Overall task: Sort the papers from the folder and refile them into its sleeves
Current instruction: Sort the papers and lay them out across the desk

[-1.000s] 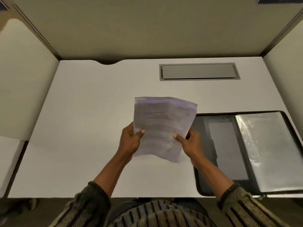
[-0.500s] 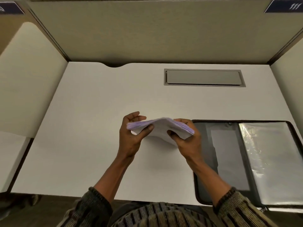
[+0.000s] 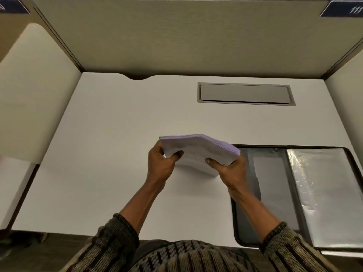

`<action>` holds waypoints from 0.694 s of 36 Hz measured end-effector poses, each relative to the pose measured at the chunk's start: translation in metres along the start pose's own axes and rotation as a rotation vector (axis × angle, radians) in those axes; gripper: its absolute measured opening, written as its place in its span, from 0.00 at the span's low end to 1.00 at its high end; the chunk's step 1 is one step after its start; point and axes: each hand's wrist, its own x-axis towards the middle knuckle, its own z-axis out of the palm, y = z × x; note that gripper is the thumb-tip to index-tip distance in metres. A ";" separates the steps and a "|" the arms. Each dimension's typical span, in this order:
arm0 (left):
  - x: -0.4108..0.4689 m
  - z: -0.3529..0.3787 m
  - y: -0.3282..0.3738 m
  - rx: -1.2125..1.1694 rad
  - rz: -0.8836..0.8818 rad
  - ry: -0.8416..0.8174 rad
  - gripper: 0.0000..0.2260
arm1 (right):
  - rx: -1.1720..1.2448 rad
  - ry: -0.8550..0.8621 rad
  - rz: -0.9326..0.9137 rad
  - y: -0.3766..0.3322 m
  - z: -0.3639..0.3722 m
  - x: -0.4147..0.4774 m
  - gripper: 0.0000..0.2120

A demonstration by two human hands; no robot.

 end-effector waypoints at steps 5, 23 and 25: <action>-0.002 0.004 -0.018 0.045 -0.079 0.011 0.09 | 0.044 0.033 0.050 0.008 0.005 -0.001 0.19; -0.005 0.005 -0.037 0.306 -0.014 0.019 0.15 | -0.104 -0.054 0.260 0.047 -0.002 0.011 0.17; -0.004 0.004 -0.048 0.372 -0.059 0.013 0.14 | -0.126 -0.103 0.268 0.055 -0.005 0.010 0.17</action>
